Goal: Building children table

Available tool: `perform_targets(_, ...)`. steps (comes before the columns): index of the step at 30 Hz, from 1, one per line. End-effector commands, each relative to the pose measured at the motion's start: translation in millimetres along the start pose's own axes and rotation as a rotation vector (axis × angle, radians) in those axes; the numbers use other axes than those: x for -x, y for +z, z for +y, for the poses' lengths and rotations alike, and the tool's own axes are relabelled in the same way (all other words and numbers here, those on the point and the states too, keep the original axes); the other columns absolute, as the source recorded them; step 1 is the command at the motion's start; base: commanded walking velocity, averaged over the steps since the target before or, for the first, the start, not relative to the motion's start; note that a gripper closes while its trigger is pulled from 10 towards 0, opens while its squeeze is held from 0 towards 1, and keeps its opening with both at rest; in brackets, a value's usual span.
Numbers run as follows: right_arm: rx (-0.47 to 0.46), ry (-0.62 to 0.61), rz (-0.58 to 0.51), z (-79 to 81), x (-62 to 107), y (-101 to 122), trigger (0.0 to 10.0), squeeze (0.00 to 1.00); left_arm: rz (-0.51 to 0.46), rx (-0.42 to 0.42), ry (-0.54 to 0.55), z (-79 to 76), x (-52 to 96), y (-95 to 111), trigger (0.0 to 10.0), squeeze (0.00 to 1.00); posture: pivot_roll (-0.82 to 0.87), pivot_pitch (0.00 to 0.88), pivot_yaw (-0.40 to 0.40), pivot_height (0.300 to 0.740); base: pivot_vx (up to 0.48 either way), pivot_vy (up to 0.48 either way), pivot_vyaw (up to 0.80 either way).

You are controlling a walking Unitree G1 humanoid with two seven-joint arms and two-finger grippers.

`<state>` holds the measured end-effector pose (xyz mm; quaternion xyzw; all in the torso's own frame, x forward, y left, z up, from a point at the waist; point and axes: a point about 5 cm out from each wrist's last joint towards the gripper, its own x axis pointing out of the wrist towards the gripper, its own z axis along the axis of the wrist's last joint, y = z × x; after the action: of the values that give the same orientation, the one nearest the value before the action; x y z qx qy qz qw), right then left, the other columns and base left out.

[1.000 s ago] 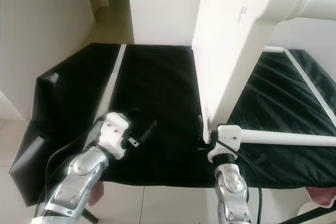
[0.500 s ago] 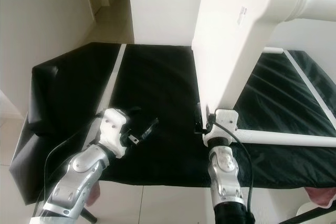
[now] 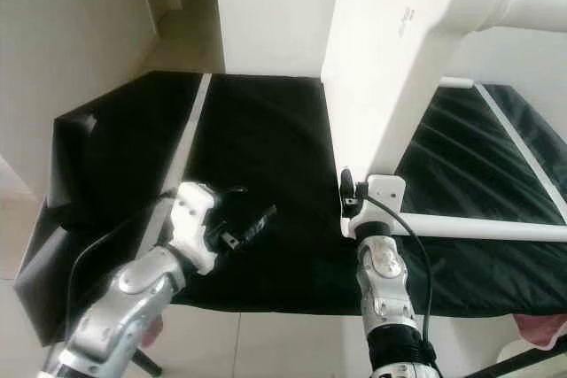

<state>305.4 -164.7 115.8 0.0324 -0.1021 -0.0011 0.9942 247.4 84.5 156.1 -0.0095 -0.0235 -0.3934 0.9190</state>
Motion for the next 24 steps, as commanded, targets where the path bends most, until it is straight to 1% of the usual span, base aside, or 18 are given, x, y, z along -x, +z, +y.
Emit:
perform_targets(1,-0.007,0.128,-0.015,20.4,2.9,-0.4,0.0,0.0,0.009,0.02,-0.273,-14.9,4.2,1.6,10.0,0.0,0.12,0.0,-0.061,0.74,0.0,0.0,0.0)
perform_targets(3,-0.024,0.19,-0.021,32.1,5.7,0.3,0.0,0.0,0.037,0.033,-0.341,-16.4,15.4,1.5,10.0,0.0,0.12,0.0,-0.061,0.74,0.0,0.0,0.0)
perform_targets(4,-0.024,0.19,-0.021,32.1,5.7,0.3,0.0,0.0,0.037,0.033,-0.341,-16.4,15.4,1.5,10.0,0.0,0.12,0.0,-0.061,0.74,0.0,0.0,0.0)
perform_targets(5,-0.036,0.227,-0.023,39.2,6.6,0.9,0.0,0.0,0.066,0.045,-0.383,-16.7,23.7,1.0,10.0,0.0,0.12,0.0,-0.06,0.74,0.0,0.0,0.0)
perform_targets(6,-0.044,0.25,-0.026,42.9,7.0,1.7,0.0,0.0,0.086,0.039,-0.413,-16.3,29.1,0.1,10.0,0.0,0.12,0.0,-0.06,0.74,0.0,0.0,0.0)
perform_targets(7,-0.044,0.25,-0.026,42.9,7.0,1.7,0.0,0.0,0.086,0.039,-0.413,-16.3,29.1,0.1,10.0,0.0,0.12,0.0,-0.06,0.74,0.0,0.0,0.0)
perform_targets(8,-0.046,0.298,-0.029,48.7,7.8,3.1,0.0,0.0,0.115,0.038,-0.456,-15.2,37.7,-0.2,10.0,0.0,0.12,0.0,-0.063,0.74,0.0,0.0,0.0)
perform_targets(9,-0.046,0.298,-0.029,48.7,7.8,3.1,0.0,0.0,0.115,0.038,-0.456,-15.2,37.7,-0.2,10.0,0.0,0.12,0.0,-0.063,0.74,0.0,0.0,0.0)
perform_targets(11,-0.071,0.352,-0.022,53.6,9.0,3.8,0.0,0.0,0.141,0.084,-0.485,-12.2,44.1,0.2,10.0,0.0,0.12,0.0,-0.063,0.74,0.0,0.0,0.0)
perform_targets(12,-0.076,0.375,-0.022,55.3,9.2,4.4,0.0,0.0,0.145,0.087,-0.497,-10.3,46.9,1.8,10.0,0.0,0.12,0.0,-0.063,0.74,0.0,0.0,0.0)
perform_targets(14,-0.063,0.413,-0.025,59.0,9.8,5.6,0.0,0.0,0.149,0.076,-0.509,-6.4,50.8,5.4,10.0,0.0,0.12,0.0,-0.065,0.74,0.0,0.0,0.0)
perform_targets(15,-0.063,0.413,-0.025,59.0,9.8,5.6,0.0,0.0,0.149,0.076,-0.509,-6.4,50.8,5.4,10.0,0.0,0.12,0.0,-0.065,0.74,0.0,0.0,0.0)
perform_targets(17,-0.067,0.471,-0.02,66.7,13.6,5.8,0.0,0.0,0.157,0.089,-0.5,-2.7,53.1,7.4,10.0,0.0,0.12,0.0,-0.064,0.74,0.0,0.0,0.0)
perform_targets(18,-0.067,0.471,-0.02,66.7,13.6,5.8,0.0,0.0,0.157,0.089,-0.5,-2.7,53.1,7.4,10.0,0.0,0.12,0.0,-0.064,0.74,0.0,0.0,0.0)
perform_targets(21,-0.09,0.524,-0.012,78.8,21.1,4.3,0.0,0.0,0.181,0.074,-0.493,-0.1,56.8,7.3,10.0,0.0,0.13,0.0,-0.064,0.74,0.0,0.0,0.0)
perform_targets(22,-0.09,0.524,-0.012,78.8,21.1,4.3,0.0,0.0,0.181,0.074,-0.493,-0.1,56.8,7.3,10.0,0.0,0.13,0.0,-0.064,0.74,0.0,0.0,0.0)
perform_targets(24,-0.094,0.543,-0.013,87.3,25.8,4.1,0.0,0.0,0.199,0.066,-0.483,1.1,59.3,6.0,10.0,0.0,0.13,0.0,-0.065,0.74,0.0,0.0,0.0)
